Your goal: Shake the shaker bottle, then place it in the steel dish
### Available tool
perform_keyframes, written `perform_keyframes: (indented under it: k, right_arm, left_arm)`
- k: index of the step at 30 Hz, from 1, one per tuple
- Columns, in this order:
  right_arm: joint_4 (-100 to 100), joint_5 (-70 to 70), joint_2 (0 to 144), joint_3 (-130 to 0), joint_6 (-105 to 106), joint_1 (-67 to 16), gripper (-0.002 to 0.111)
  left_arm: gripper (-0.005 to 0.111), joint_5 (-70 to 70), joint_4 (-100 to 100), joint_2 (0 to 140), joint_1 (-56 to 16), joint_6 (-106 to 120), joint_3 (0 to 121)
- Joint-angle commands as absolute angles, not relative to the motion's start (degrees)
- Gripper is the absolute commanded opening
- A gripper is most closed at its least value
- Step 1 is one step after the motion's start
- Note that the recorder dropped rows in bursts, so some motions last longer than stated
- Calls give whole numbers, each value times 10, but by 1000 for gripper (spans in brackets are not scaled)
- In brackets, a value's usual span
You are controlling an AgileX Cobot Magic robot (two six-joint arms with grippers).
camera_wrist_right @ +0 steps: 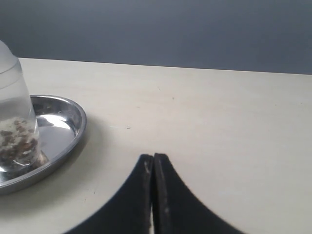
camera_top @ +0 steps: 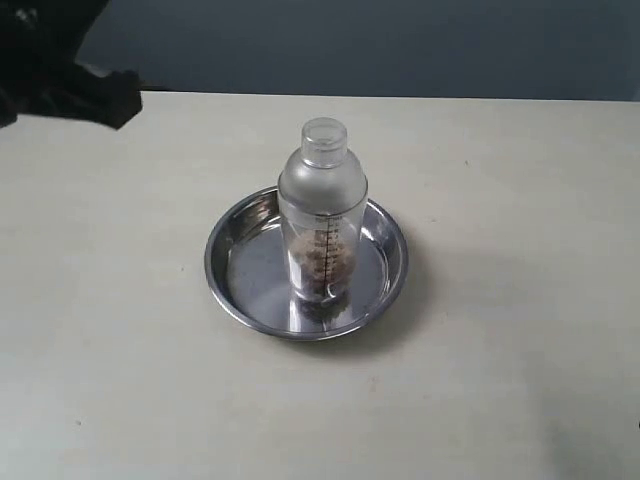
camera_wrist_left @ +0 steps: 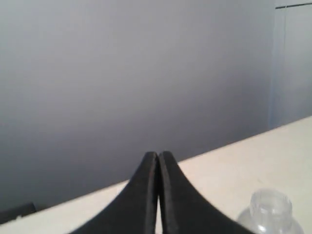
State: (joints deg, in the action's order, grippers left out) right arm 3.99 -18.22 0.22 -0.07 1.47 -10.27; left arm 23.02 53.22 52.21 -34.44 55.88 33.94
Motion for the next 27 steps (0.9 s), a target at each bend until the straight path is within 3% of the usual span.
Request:
perform_keyframes:
  k: [1,14,23,27]
  right_arm:
    - [37,-175,0,0,15,-103,-1]
    - [37,-175,0,0,15,-103,-1]
    - [37,-175,0,0,15,-103,-1]
    - [37,-175,0,0,15,-103,-1]
  left_arm:
    - [0,106,545,482,-274,526,290]
    - [0,-56,554,233,-57,527,172]
    - [0,-93,543,201,-41,508,160]
    - [0,-120,267,163,-22,203,143]
